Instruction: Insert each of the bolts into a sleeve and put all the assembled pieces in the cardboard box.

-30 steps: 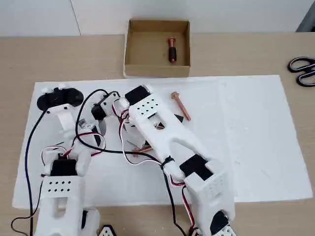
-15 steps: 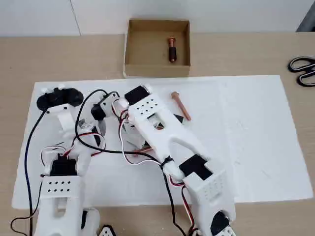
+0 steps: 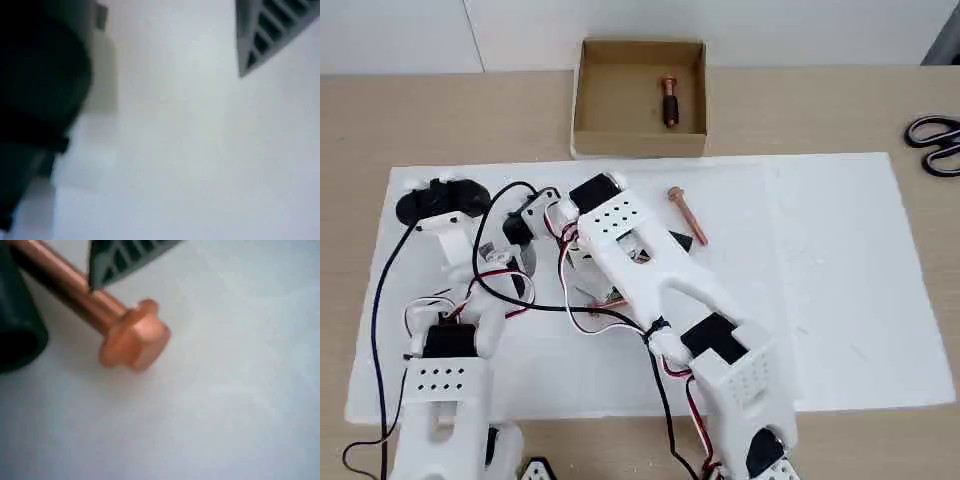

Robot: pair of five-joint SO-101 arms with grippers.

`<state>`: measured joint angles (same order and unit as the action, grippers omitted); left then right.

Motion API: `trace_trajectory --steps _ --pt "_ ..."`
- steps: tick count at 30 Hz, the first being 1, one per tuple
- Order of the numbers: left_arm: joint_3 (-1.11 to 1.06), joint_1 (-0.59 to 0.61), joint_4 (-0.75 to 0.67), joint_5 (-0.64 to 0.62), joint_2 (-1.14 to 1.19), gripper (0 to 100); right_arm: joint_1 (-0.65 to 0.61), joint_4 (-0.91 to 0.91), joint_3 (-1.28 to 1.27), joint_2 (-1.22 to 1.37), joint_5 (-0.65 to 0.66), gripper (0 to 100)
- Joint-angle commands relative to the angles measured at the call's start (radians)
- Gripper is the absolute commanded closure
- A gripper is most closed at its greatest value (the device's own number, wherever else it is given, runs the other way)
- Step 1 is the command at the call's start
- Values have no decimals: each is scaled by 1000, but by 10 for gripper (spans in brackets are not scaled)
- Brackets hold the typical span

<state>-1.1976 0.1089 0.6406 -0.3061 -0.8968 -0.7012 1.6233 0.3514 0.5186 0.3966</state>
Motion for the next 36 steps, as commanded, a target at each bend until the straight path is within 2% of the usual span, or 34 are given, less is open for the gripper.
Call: trace_trajectory --steps 1,36 --pt "12 5 -28 -6 -17 826 -22 22 -5 -12 14 841" --pt "10 5 -28 -6 -14 826 -21 10 37 120 34 837"
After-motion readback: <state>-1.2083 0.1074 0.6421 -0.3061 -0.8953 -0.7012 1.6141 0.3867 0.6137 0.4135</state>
